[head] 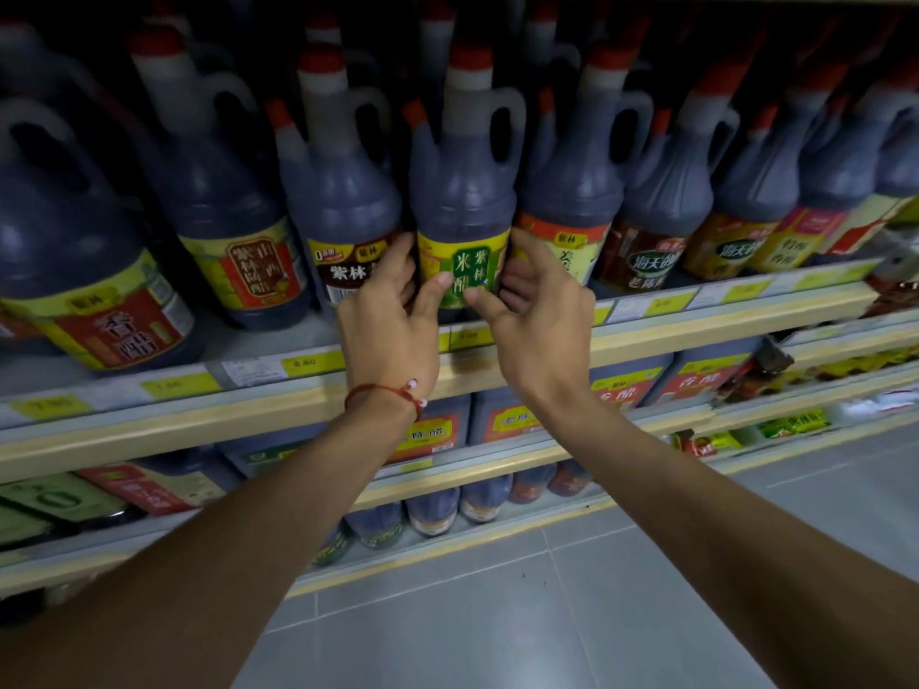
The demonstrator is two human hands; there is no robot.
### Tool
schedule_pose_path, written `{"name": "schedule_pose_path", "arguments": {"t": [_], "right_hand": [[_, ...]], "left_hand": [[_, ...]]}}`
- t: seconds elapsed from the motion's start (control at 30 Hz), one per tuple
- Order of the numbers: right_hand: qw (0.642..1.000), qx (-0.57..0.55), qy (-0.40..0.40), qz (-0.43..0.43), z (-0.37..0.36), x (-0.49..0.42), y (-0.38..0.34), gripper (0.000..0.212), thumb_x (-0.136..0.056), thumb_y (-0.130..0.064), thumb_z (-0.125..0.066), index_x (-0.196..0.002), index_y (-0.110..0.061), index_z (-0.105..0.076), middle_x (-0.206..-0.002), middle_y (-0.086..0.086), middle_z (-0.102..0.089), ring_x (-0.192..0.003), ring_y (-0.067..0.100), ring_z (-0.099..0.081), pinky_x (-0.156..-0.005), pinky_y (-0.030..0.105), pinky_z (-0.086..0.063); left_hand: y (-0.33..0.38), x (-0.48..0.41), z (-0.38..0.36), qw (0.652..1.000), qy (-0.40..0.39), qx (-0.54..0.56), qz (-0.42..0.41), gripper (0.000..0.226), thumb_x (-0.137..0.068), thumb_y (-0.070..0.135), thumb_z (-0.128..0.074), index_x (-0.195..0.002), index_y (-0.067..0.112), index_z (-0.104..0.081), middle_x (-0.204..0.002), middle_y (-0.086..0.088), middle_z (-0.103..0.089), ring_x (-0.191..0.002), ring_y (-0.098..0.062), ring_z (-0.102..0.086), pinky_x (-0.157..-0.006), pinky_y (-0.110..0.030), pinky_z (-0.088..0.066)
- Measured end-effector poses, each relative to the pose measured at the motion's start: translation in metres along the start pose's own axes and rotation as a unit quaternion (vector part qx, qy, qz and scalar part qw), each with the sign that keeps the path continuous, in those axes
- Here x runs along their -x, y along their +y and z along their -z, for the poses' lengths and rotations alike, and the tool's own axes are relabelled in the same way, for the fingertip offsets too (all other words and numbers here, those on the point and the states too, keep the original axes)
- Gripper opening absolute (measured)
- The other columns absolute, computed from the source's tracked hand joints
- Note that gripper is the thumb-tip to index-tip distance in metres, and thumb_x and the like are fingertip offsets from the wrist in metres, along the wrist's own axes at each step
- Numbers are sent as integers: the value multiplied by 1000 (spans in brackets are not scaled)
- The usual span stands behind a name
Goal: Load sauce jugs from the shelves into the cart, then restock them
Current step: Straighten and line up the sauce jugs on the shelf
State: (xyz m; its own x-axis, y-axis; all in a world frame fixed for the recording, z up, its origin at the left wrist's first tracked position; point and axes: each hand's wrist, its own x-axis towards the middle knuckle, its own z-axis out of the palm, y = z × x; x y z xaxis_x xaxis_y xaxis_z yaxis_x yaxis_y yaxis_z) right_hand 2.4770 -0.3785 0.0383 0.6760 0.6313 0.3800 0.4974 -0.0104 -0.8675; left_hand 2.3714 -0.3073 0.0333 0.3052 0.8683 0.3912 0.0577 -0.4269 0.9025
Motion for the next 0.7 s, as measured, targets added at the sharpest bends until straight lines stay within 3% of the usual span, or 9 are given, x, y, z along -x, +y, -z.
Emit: {"name": "schedule_pose_path", "arguments": {"t": [0.1, 0.23, 0.4, 0.7], "right_hand": [[999, -35, 7, 3, 1, -1, 7, 54, -81, -1, -85, -131, -12, -67, -83, -28, -64, -86, -17, -66, -80, 8, -53], [999, -39, 9, 1, -2, 1, 2, 49, -82, -3, -85, -127, -14, -68, -91, -24, -68, -89, -16, -67, -83, 6, -51], [1000, -30, 6, 0, -4, 0, -3, 49, -82, -2, -83, -125, -20, -68, -103, -4, -76, -94, 1, -73, -88, 31, -62], [999, -7, -50, 4, 1, -3, 5, 60, -84, -3, -81, -136, -25, -62, -107, -6, -76, -103, 7, -72, -94, 35, -61]], "left_hand": [[1, 3, -3, 1000, 19, -11, -3, 41, -93, 12, -67, -134, 17, -63, -113, 24, -66, -111, 9, -62, -104, -29, -51], [1, 5, -6, 999, 42, -23, 0, 42, -91, 20, -67, -133, 21, -64, -118, 19, -70, -115, 1, -64, -104, -37, -51], [11, 6, -5, 998, 43, -38, 26, 43, -91, 18, -71, -133, 20, -64, -113, 23, -68, -112, 2, -64, -103, -36, -52], [17, 12, -8, 994, 75, -73, 27, 40, -89, 21, -73, -129, 22, -67, -111, 9, -74, -105, 1, -68, -96, -34, -56]]}}
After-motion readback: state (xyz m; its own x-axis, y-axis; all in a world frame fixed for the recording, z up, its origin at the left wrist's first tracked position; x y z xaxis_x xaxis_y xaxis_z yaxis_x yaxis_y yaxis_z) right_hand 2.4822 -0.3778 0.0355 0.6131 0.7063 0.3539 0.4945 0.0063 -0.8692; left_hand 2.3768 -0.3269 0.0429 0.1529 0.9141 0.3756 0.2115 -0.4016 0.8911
